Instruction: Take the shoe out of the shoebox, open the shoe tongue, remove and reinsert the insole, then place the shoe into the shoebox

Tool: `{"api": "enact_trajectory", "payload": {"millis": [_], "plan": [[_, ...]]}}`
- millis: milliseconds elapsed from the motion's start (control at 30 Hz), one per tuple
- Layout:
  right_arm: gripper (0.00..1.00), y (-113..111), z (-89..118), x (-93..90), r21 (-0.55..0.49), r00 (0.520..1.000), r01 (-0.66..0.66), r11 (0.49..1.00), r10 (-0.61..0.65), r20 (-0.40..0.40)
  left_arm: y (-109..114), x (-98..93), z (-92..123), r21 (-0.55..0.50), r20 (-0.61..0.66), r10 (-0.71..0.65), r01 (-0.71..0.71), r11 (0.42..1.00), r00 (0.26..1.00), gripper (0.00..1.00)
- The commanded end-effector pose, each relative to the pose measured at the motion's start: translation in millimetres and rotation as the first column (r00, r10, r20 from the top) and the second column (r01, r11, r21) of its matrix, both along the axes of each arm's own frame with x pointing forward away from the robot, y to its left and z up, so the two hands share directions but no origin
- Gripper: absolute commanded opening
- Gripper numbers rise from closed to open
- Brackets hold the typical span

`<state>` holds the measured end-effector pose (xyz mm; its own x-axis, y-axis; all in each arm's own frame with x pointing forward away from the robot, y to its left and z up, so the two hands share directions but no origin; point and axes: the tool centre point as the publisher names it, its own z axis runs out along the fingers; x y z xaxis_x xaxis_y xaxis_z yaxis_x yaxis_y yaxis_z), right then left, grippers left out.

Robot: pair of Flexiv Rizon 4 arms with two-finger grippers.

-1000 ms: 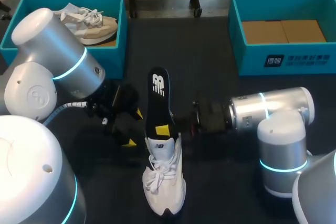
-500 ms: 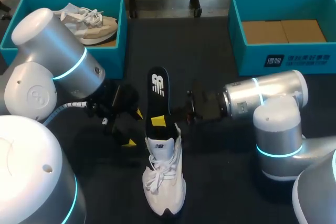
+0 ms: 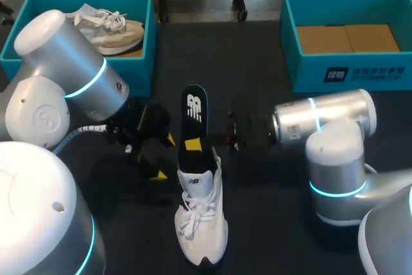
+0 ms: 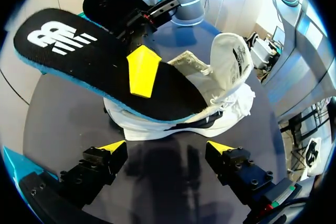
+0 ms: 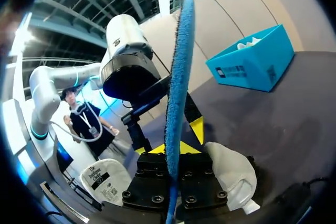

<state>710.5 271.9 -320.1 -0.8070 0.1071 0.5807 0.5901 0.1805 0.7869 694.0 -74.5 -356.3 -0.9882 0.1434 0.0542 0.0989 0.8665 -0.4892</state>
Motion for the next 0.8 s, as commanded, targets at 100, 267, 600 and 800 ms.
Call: {"api": "enact_trajectory", "payload": {"millis": [100,267,600,800], "plan": [[0.0,0.9,0.6,-15.2,-0.031,0.999,0.052,0.998,-0.052,0.012,1.3,-1.4,0.1,-0.002,0.003,0.0,0.0,1.0,1.0,1.0],[0.0,-2.1,-0.7,-20.5,-0.043,0.997,0.077,0.996,-0.077,0.016,1.3,-1.4,0.1,-0.002,0.003,0.0,0.0,1.0,1.0,1.0],[0.0,-7.3,-13.5,-28.4,-0.062,0.994,0.112,0.992,-0.113,-0.013,1.3,-1.4,0.1,-0.002,0.003,0.0,0.0,1.0,1.0,1.0],[0.0,-7.8,-22.1,-36.2,-0.058,0.992,0.119,0.991,-0.121,-0.032,1.3,-1.4,0.1,-0.002,0.003,0.0,0.0,1.0,1.0,1.0]]}}
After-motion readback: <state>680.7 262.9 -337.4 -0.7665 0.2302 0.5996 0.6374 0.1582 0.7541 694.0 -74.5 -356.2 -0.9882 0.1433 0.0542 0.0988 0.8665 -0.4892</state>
